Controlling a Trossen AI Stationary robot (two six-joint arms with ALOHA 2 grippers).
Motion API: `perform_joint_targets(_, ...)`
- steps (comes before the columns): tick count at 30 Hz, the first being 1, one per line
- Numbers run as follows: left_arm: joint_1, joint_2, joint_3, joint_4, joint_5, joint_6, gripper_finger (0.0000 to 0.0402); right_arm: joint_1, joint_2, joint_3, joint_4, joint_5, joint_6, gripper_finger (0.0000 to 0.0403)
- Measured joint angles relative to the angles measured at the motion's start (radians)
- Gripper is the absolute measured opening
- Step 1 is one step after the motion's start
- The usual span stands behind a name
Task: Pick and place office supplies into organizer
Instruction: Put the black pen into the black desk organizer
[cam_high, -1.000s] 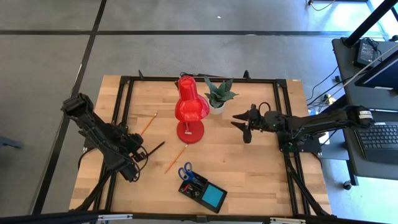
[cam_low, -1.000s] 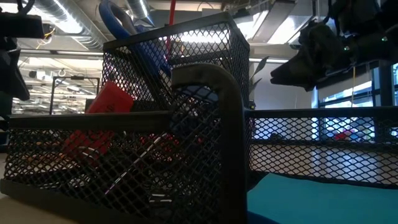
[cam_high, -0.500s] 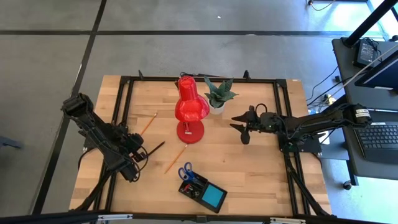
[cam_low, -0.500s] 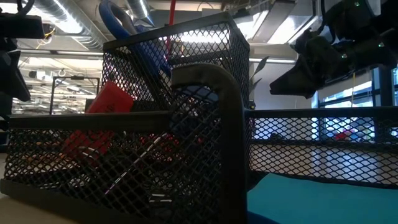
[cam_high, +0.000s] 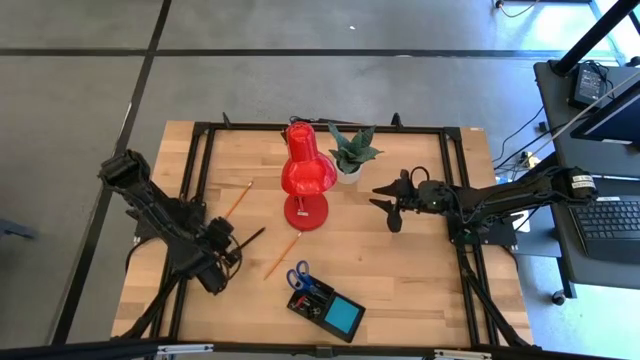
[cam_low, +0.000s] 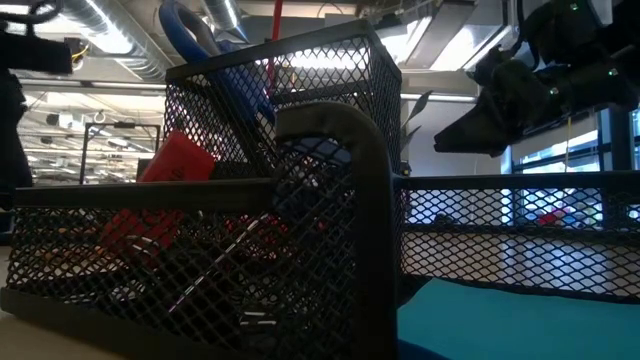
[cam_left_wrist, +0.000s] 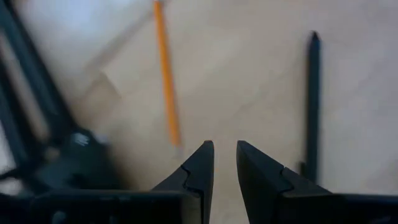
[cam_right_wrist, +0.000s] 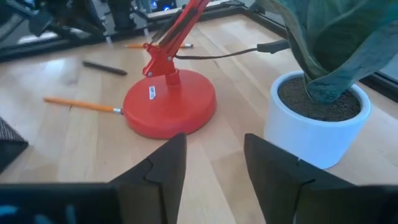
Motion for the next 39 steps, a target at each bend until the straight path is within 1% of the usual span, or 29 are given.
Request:
perform_joint_targets(3,0.048,-0.012,0.0,0.106,0.051,0.065,0.0063,0.0,0.0,0.0,0.001,0.0,-0.052,0.0165)
perform_joint_targets(5,0.083,-0.024,0.0,0.177,0.058,0.127,0.0063,0.0,0.0,0.0,0.002,0.0,-0.093,0.0165)
perform_joint_targets(7,0.123,-0.036,0.0,0.213,0.057,0.18,0.0063,0.0,0.0,0.0,0.001,0.0,-0.14,0.0165)
perform_joint_targets(11,0.207,-0.066,0.0,0.222,0.077,0.238,0.0063,0.0,0.0,0.0,0.001,0.001,-0.23,0.0165)
perform_joint_targets(14,0.272,-0.085,0.0,0.222,0.119,0.281,0.0063,0.0,0.0,0.0,0.001,0.001,-0.292,0.0165)
perform_joint_targets(16,0.308,-0.091,0.0,0.221,0.127,0.319,0.0063,0.0,0.0,0.0,0.003,0.001,-0.298,0.0165)
perform_joint_targets(19,0.349,-0.092,0.0,0.222,0.117,0.378,0.0063,0.0,0.0,0.0,-0.001,0.001,-0.293,0.0165)
perform_joint_targets(22,0.384,-0.092,0.0,0.221,0.115,0.399,0.0063,0.0,0.0,0.0,0.01,0.001,-0.27,0.0165)
perform_joint_targets(24,0.401,-0.092,0.0,0.217,0.081,0.4,0.0063,0.0,0.0,0.0,0.026,0.001,-0.24,0.0165)
perform_joint_targets(26,0.415,-0.092,0.0,0.214,0.02,0.418,0.0063,0.0,0.0,0.0,0.029,0.001,-0.179,0.0165)
perform_joint_targets(27,0.421,-0.092,0.0,0.214,-0.01,0.437,0.0063,0.0,0.0,0.0,0.03,0.001,-0.141,0.0165)
perform_joint_targets(29,0.434,-0.092,0.0,0.214,-0.039,0.481,0.0063,0.0,0.0,0.0,0.038,0.001,-0.079,0.0165)
perform_joint_targets(31,0.443,-0.092,0.0,0.214,-0.041,0.532,0.0063,0.0,0.0,0.0,0.049,0.001,-0.036,0.0165)
perform_joint_targets(34,0.447,-0.092,0.0,0.214,-0.043,0.586,0.0063,0.001,0.0,0.0,0.038,0.001,-0.012,0.0165)
perform_joint_targets(39,0.437,-0.092,0.0,0.214,-0.058,0.545,0.0063,0.009,0.02,0.0,0.03,0.0,-0.001,0.0165)
